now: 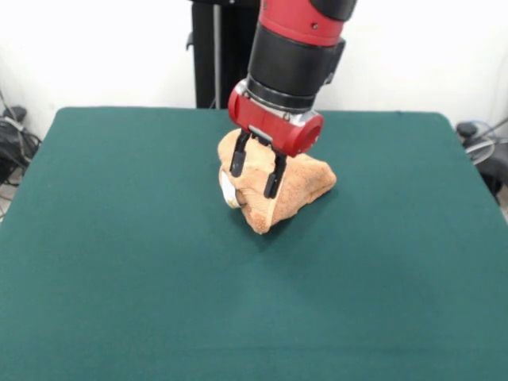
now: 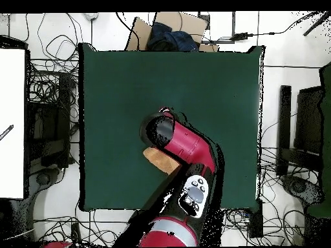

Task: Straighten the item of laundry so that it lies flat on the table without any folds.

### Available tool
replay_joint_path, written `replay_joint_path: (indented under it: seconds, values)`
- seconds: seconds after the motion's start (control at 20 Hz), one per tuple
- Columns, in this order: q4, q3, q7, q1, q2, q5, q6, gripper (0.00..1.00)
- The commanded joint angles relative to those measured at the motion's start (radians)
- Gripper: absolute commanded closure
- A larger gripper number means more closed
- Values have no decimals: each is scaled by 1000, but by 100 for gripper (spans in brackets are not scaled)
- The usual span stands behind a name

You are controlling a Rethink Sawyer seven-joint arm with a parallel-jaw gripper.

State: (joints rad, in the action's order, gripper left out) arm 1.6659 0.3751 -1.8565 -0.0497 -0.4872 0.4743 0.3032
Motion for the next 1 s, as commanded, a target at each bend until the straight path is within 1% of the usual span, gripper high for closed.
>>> replay_joint_path:
  seconds: [0.05, 0.25, 0.5, 0.6, 0.8, 1.0]
  values:
    - [49, -140, -206, -7, 49, 10, -58, 0]
    - [23, -108, -214, -34, 53, 13, -20, 0]
    - [21, -130, -216, -34, 37, 28, 9, 0]
    - [29, -135, -225, -43, 32, 35, 6, 0]
    - [38, -141, -221, -33, 26, 38, 3, 0]
    - [87, -165, -219, -15, 0, 36, -41, 0]
